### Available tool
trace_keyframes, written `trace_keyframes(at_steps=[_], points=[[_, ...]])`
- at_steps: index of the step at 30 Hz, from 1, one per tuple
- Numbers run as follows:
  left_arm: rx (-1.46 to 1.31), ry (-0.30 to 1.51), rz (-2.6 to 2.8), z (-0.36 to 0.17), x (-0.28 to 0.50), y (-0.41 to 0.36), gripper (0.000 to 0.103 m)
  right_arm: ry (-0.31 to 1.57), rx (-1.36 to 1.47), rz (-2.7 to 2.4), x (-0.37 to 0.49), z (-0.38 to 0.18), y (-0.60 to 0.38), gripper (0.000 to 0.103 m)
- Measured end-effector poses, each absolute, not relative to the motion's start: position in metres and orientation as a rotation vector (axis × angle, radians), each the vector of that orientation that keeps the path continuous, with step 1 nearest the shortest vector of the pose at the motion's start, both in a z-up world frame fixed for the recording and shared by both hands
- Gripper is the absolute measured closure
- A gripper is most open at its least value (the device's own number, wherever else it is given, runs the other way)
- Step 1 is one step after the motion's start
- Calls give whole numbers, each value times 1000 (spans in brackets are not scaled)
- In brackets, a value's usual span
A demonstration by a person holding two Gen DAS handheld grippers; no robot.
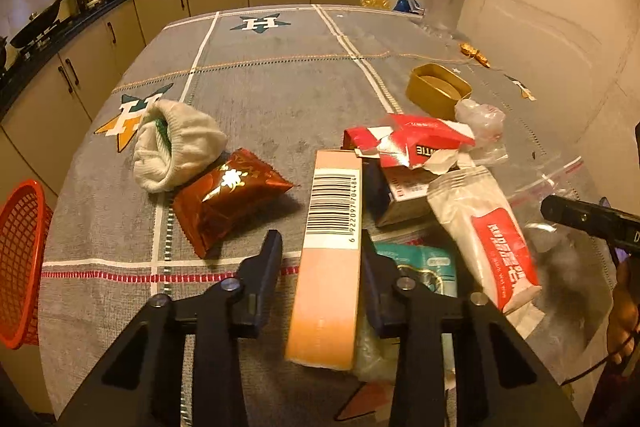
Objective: Collect trash
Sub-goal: 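Grasp the orange barcode box with the left tool while the right tool grasps the clear plastic cup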
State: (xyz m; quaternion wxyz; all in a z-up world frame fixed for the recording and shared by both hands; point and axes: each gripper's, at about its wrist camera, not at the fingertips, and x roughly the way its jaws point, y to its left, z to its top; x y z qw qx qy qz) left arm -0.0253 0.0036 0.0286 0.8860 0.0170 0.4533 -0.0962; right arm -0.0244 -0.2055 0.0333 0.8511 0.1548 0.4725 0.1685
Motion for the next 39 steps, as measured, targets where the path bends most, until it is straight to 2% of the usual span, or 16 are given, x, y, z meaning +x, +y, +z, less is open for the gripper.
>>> trace_keyframes(at_steps=[2, 8, 24, 39], points=[[31, 945, -191, 26, -26, 6, 79, 988, 307, 368, -27, 35, -200, 64], [25, 915, -185, 27, -30, 14, 81, 932, 274, 345, -34, 48, -194, 71], [-26, 857, -177, 46, -45, 36, 81, 848, 231, 362, -41, 84, -173, 71], [-41, 825, -144, 51, -59, 56, 81, 860, 175, 451, -37, 89, -121, 71]])
